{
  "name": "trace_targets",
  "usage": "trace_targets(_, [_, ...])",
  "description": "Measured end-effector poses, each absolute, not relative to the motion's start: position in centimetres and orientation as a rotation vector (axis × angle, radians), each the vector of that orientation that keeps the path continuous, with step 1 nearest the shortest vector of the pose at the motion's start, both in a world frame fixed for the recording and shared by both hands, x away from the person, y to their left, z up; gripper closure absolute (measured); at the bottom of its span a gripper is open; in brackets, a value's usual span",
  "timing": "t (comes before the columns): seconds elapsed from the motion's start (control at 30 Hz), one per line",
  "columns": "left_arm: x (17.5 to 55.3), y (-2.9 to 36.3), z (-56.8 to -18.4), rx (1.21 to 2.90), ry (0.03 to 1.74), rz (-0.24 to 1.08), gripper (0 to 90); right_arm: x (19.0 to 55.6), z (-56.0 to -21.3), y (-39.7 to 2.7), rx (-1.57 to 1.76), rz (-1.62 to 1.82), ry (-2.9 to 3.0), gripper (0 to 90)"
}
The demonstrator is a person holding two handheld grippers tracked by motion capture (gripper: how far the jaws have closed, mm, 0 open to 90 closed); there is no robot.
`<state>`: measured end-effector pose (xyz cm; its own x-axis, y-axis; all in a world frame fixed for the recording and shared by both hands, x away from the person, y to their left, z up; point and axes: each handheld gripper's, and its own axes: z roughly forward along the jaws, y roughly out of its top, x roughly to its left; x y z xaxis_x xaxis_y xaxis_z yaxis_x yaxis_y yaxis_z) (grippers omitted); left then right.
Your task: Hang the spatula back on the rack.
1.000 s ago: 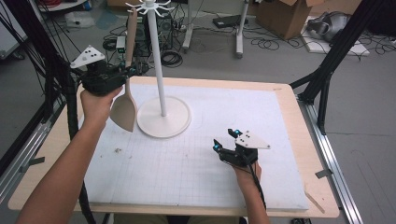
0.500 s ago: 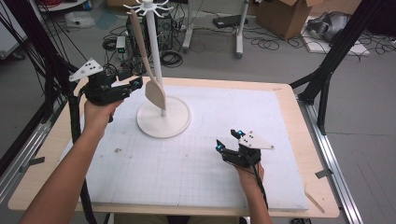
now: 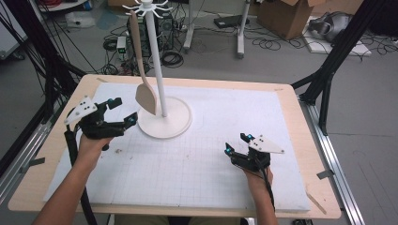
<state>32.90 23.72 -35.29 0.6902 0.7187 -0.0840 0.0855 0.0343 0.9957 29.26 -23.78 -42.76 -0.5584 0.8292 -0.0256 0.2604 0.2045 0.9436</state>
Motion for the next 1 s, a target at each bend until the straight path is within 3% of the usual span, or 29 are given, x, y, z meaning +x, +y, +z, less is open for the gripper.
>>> trace_targets(0.5, [29.5,26.4,-43.1,1.516,0.781,0.602,16.1,26.9,-44.5,-28.5,1.091,1.322,1.838,28.0])
trace_targets(1.0, [28.6,26.8,-45.3,1.487,0.795,0.631,17.9,26.1,-45.0,-29.6,1.133,1.300,1.708,24.1])
